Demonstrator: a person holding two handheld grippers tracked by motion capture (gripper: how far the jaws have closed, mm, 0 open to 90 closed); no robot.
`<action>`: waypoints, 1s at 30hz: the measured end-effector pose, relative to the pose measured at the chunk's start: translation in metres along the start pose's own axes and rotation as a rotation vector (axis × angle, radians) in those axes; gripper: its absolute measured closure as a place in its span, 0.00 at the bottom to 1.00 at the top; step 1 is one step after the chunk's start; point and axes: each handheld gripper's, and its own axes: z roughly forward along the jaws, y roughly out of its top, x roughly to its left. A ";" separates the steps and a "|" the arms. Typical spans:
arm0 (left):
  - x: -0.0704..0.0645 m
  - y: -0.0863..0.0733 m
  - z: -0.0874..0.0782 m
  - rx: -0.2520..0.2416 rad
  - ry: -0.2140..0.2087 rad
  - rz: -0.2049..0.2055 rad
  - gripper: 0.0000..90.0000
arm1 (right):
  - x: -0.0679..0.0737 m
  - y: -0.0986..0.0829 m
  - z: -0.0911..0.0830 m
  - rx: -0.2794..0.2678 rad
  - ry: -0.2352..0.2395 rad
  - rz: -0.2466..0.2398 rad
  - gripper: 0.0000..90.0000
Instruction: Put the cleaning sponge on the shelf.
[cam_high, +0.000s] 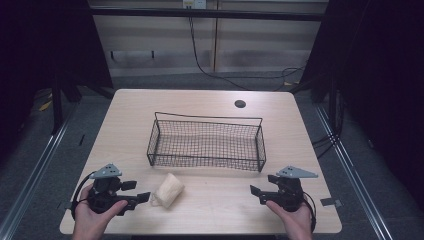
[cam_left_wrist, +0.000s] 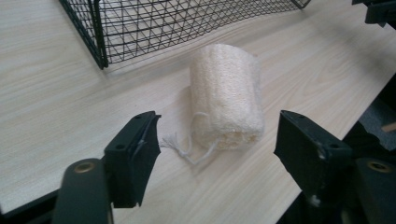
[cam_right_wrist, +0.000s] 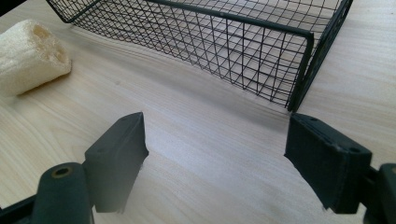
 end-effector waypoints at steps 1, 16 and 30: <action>0.000 0.001 0.000 0.003 0.000 0.001 0.35 | 0.000 0.000 0.000 -0.001 0.000 0.001 0.23; -0.013 0.025 0.007 0.144 -0.005 0.056 0.30 | 0.001 -0.001 0.001 0.007 0.010 0.001 0.22; -0.028 0.057 0.024 0.309 -0.001 0.111 0.21 | 0.002 -0.001 0.001 0.007 0.012 0.002 0.22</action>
